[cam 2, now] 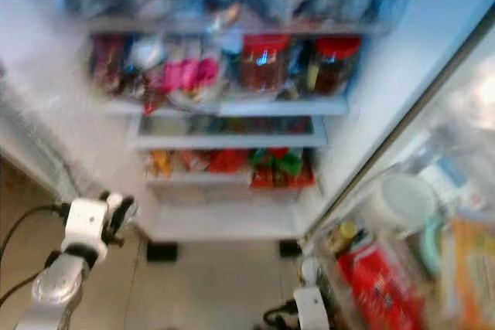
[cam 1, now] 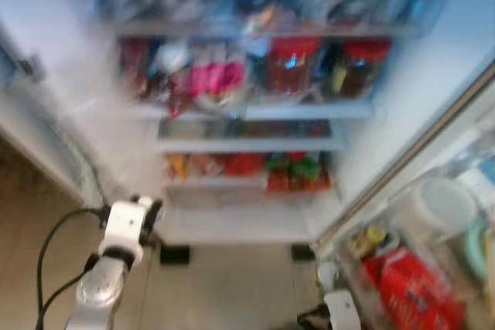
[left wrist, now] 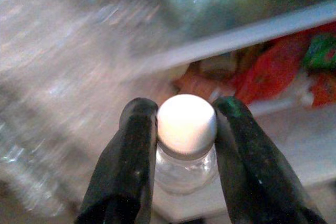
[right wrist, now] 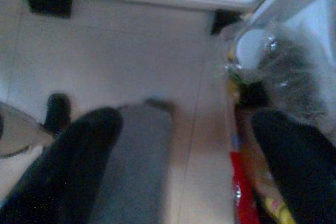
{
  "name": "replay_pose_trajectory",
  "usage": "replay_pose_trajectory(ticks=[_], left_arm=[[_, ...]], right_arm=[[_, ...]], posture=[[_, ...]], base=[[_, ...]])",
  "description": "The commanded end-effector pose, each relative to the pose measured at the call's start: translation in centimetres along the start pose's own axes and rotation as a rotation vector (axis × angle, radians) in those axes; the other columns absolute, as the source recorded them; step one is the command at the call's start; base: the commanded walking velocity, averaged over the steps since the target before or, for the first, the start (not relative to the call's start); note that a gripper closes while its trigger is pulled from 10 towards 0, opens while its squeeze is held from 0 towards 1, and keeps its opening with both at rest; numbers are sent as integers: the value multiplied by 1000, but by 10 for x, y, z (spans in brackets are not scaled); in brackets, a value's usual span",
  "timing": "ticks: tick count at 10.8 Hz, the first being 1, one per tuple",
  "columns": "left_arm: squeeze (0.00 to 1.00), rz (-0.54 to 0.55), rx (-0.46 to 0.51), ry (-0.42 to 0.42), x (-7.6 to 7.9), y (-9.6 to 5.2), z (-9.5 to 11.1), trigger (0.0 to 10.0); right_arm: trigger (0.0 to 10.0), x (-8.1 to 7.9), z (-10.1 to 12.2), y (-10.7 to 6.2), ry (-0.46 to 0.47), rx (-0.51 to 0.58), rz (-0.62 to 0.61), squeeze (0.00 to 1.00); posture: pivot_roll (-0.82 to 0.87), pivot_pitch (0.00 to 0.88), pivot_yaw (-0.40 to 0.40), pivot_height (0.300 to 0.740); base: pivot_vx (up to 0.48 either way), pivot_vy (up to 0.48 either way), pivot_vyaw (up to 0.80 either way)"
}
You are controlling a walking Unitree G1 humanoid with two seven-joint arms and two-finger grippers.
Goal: Restocking fridge
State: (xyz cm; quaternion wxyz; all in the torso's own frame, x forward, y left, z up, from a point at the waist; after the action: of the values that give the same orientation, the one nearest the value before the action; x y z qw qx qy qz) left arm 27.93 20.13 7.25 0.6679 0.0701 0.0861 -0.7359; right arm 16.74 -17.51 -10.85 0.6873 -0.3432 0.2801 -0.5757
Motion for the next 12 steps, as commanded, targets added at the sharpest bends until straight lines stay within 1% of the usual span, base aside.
replay_pose_trajectory(ticks=[1, 3, 6, 12], left_arm=[[0, -36, 13, -1, 10, -1, 2, 10000], [0, -58, 16, -4, 15, 0, 3, 10000], [0, -149, 12, -23, 27, -1, 3, 10000], [0, -131, 49, -6, 26, 1, 12, 10000]], right_arm=[[10000, 5, -23, -7, 9, -77, -14, 0], [10000, 5, -23, -7, 13, -77, -14, 0], [10000, 5, -23, -7, 21, -74, -13, 0], [10000, 4, -22, -7, 26, -62, -5, 0]], posture=[[-117, 210, -58, 740], [-119, 210, -59, 740], [-114, 208, -58, 740], [-113, 196, -56, 740]], base=[[0, 0, 0], [0, 0, 0], [0, 0, 0], [0, 0, 0]])
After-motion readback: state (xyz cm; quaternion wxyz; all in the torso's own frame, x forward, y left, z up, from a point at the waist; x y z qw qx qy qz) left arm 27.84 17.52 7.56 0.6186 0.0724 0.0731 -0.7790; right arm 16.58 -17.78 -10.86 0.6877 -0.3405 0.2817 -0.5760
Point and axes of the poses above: a point about 5 cm out from each wrist's last joint towards the gripper, its own y axis pointing out of the wrist towards the gripper, its own z axis along the axis of the wrist's last joint, x = y × z, the point moved 2 cm from there along y, pointing out of the wrist towards the gripper, and after that the axes turned 2 degrees about -y, right-handed, at the moved point
